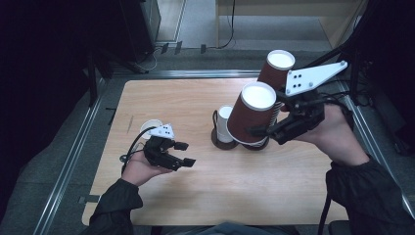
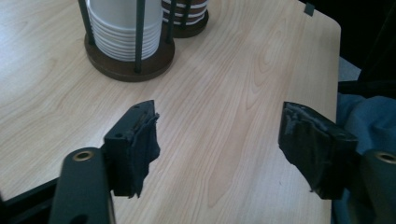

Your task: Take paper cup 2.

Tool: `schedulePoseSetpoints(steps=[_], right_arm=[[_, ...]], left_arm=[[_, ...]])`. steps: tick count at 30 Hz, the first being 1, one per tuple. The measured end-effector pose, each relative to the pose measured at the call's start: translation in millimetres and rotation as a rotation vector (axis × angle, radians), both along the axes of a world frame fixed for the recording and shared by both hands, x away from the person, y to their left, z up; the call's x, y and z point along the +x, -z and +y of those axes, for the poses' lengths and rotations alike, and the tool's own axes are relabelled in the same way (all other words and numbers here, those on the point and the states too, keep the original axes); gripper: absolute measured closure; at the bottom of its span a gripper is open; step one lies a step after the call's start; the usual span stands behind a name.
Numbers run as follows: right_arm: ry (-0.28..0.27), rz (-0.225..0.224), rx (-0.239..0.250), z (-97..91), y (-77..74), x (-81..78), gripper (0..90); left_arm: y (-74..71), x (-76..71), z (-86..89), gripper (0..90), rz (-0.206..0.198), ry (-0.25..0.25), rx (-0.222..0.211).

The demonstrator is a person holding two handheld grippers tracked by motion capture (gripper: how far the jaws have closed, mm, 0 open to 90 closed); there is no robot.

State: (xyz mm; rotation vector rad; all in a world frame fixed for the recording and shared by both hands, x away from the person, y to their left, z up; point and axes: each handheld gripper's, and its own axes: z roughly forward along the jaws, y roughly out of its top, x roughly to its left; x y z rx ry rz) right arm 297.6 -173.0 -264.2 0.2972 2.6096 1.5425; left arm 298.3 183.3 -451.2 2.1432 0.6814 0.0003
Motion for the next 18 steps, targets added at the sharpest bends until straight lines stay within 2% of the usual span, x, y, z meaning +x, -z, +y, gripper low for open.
schedulePoseSetpoints(steps=[3,6,7,10,12,14,18], right_arm=[[-0.014,0.013,-0.003,2.6,17.1,-0.6,17.2],[-0.018,0.028,-0.010,5.6,35.5,-0.2,17.2],[-0.018,0.046,-0.011,7.0,42.8,0.0,17.2],[-0.025,0.057,-0.019,10.1,58.3,-0.2,17.2],[-0.030,0.067,-0.023,11.8,67.5,-0.9,17.2],[-0.033,0.066,-0.027,13.4,76.7,-1.1,17.2],[-0.040,0.080,-0.034,15.5,96.2,0.4,17.1]], left_arm=[[-0.7,-0.9,-1.6,31.5,0.001,0.010,0.002],[-1.2,-1.3,-3.5,28.8,-0.006,0.017,0.002],[-1.3,-1.3,-3.8,28.0,-0.006,0.020,-0.003],[-1.7,-1.6,-4.4,26.5,-0.011,0.031,-0.031],[-2.4,-2.9,-4.6,28.0,-0.038,0.040,-0.050],[-3.0,-3.6,-5.2,28.2,-0.052,0.043,-0.052],[-2.4,-4.2,-8.8,27.0,-0.048,0.046,-0.045]])
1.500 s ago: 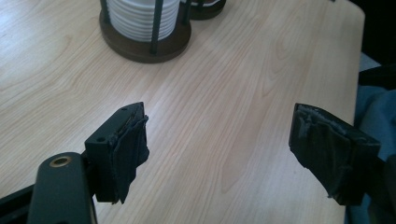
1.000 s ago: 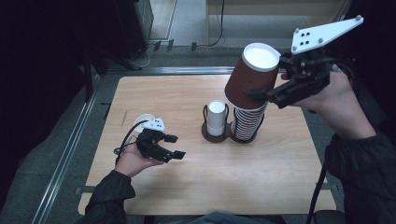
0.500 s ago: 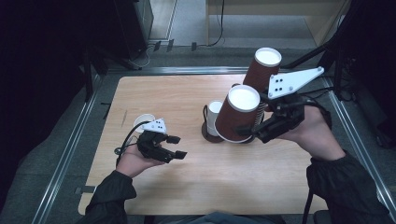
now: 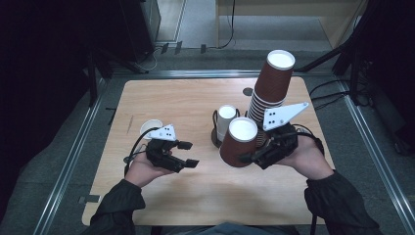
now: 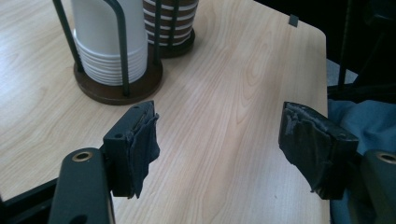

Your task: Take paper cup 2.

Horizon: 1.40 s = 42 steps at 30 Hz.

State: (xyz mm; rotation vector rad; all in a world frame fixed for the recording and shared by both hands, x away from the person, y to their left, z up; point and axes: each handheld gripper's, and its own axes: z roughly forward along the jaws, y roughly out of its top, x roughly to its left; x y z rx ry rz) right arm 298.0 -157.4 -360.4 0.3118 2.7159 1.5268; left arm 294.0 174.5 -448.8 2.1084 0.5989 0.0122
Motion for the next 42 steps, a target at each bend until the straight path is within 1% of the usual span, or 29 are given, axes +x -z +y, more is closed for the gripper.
schedulePoseSetpoints(steps=[2,5,7,9,10,12,13,15,16,18,19,20,21,22,24,26,29,31,32,34,35,37,39,40,42], right_arm=[[-0.013,0.018,-0.002,0.2,11.3,2.1,17.1],[-0.015,0.027,-0.011,0.5,28.4,4.9,17.1],[-0.009,0.041,-0.016,1.6,38.5,6.5,17.1],[-0.006,0.045,-0.016,3.5,46.9,7.6,17.1],[-0.009,0.052,-0.009,4.7,50.5,8.4,17.1],[-0.012,0.047,0.002,6.9,57.3,9.7,17.1],[-0.015,0.052,0.005,7.7,60.1,10.6,17.1],[-0.012,0.065,0.030,9.9,68.8,13.5,17.1],[-0.016,0.066,0.042,10.7,72.3,14.5,17.1],[-0.018,0.077,0.059,12.7,77.9,15.7,17.1],[-0.017,0.085,0.068,14.2,81.6,16.2,17.1],[-0.020,0.089,0.071,15.8,84.0,17.0,17.1],[-0.026,0.092,0.079,17.2,86.2,17.1,17.1],[-0.031,0.091,0.093,18.5,88.7,17.6,17.1],[-0.026,0.099,0.106,20.9,93.1,18.6,17.1],[-0.023,0.112,0.120,22.3,95.8,19.3,17.1],[-0.025,0.128,0.159,24.2,99.6,20.7,17.1],[-0.029,0.126,0.174,26.2,101.5,21.2,17.2],[-0.031,0.132,0.177,27.2,101.9,21.1,17.2],[-0.037,0.126,0.191,29.6,102.5,20.7,17.2],[-0.042,0.132,0.194,30.8,102.4,20.5,17.2],[-0.043,0.126,0.197,33.2,102.3,20.0,17.3],[-0.044,0.129,0.201,35.2,102.6,19.9,17.3],[-0.041,0.126,0.196,36.3,102.9,19.9,17.3],[-0.038,0.130,0.195,38.6,103.6,19.7,17.4]], left_arm=[[0.4,-0.1,-2.3,25.6,0.007,0.005,0.010],[1.2,-0.5,-5.8,24.3,0.016,0.014,0.011],[1.5,-0.8,-7.7,24.0,0.020,0.015,0.005],[1.3,-1.2,-9.7,22.0,0.023,0.016,-0.001],[1.1,-1.2,-10.6,20.7,0.027,0.021,0.001],[1.4,-1.8,-12.7,17.4,0.029,0.030,-0.008],[1.8,-2.0,-14.4,16.1,0.031,0.035,-0.012],[2.9,-2.3,-17.4,12.7,0.036,0.041,-0.010],[3.5,-2.5,-18.8,12.6,0.037,0.041,-0.011],[5.4,-2.6,-22.0,12.0,0.043,0.057,-0.016],[6.2,-2.8,-23.5,11.9,0.040,0.063,-0.020],[6.9,-3.1,-24.9,11.6,0.036,0.066,-0.019],[7.8,-2.9,-26.5,11.4,0.042,0.073,-0.026],[9.1,-2.9,-28.3,10.8,0.043,0.078,-0.029],[12.0,-2.9,-32.4,10.2,0.049,0.088,-0.019],[13.9,-3.3,-35.4,9.5,0.042,0.094,-0.006],[17.6,-3.0,-39.6,9.1,0.045,0.100,-0.003],[19.6,-2.5,-42.2,9.1,0.042,0.104,0.012],[20.4,-2.2,-43.1,9.1,0.044,0.107,0.012],[21.9,-1.4,-44.6,9.1,0.045,0.108,0.018],[22.2,-1.2,-45.0,9.1,0.045,0.107,0.018],[22.4,-0.9,-45.5,8.7,0.051,0.110,0.006],[22.3,-1.1,-46.5,8.1,0.043,0.108,0.010],[22.4,-1.4,-47.0,7.8,0.045,0.111,0.007],[22.6,-1.5,-47.9,7.1,0.033,0.109,0.017]])
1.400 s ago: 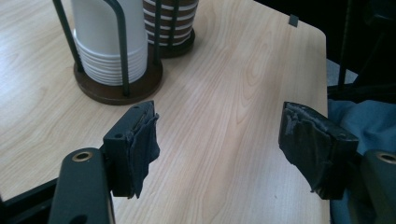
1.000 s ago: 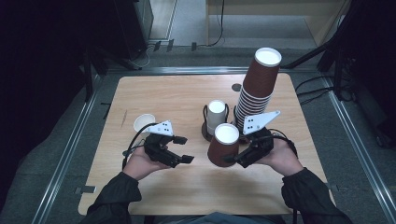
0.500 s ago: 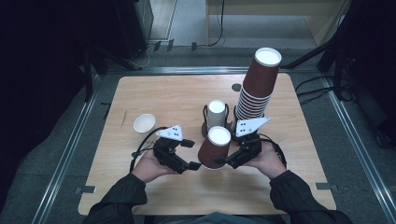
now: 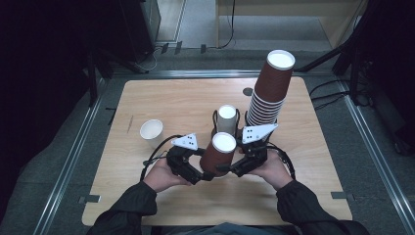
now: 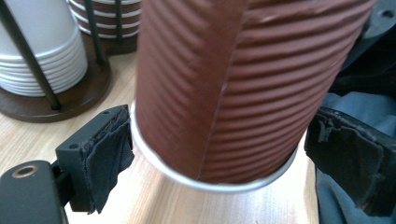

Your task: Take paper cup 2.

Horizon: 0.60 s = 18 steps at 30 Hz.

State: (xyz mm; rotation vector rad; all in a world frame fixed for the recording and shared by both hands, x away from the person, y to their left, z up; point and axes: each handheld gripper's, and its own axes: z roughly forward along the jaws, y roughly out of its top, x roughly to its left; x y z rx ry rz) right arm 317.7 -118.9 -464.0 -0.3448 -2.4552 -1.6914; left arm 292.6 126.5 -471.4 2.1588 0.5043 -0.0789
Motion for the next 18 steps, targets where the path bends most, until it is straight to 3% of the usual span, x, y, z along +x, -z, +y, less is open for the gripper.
schedulePoseSetpoints(steps=[10,18], right_arm=[[0.013,0.018,0.036,3.9,0.4,1.0,17.5],[0.019,0.022,0.042,2.7,0.2,2.4,18.0]], left_arm=[[0.0,0.6,-0.6,7.7,-0.002,-0.026,-0.020],[-1.4,1.6,1.4,11.4,-0.010,-0.017,-0.018]])
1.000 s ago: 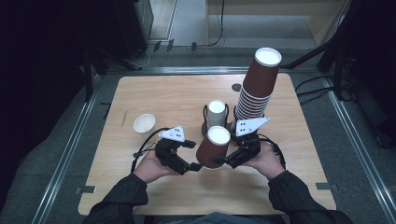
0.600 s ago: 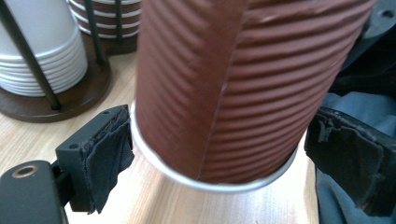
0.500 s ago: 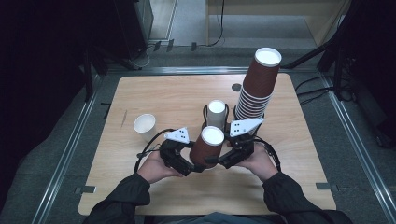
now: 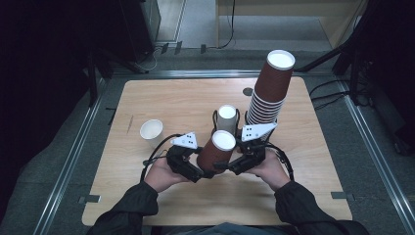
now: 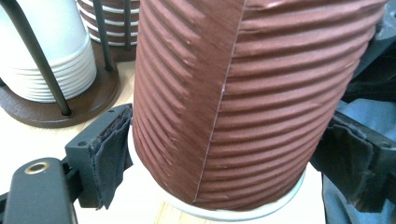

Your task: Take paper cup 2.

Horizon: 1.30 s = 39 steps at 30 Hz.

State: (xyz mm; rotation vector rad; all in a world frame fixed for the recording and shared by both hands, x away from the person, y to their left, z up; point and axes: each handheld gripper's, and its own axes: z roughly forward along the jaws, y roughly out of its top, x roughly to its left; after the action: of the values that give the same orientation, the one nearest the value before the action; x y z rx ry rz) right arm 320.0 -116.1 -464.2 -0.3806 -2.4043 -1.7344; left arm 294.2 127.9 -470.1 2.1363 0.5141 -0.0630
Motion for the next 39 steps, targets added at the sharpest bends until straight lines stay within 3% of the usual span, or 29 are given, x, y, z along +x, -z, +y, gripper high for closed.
schedulePoseSetpoints(steps=[4,11,18,27,30,36,39], right_arm=[[0.001,-0.003,-0.013,0.6,-0.5,-0.7,17.7],[0.020,0.050,-0.036,2.8,-3.6,-0.3,13.9],[0.024,-0.002,-0.096,-1.7,-6.3,-3.6,13.9],[0.007,-0.035,-0.192,-12.8,-3.6,-11.6,13.9],[0.015,-0.047,-0.217,-17.4,-1.9,-12.7,13.9],[0.021,-0.066,-0.280,-25.1,4.1,-15.3,14.0],[0.020,-0.068,-0.306,-25.6,7.8,-13.8,14.1]], left_arm=[[-0.5,0.7,0.7,12.8,-0.002,0.010,0.007],[-3.3,1.0,5.6,13.2,-0.010,0.017,0.006],[-6.4,1.6,13.9,13.6,-0.008,0.027,0.048],[-6.4,1.7,19.1,13.6,-0.030,0.032,0.177],[-2.0,4.5,17.4,13.6,-0.002,0.048,0.222],[5.7,9.1,9.0,13.6,0.008,0.080,0.308],[8.2,10.8,3.9,13.7,0.032,0.109,0.323]])
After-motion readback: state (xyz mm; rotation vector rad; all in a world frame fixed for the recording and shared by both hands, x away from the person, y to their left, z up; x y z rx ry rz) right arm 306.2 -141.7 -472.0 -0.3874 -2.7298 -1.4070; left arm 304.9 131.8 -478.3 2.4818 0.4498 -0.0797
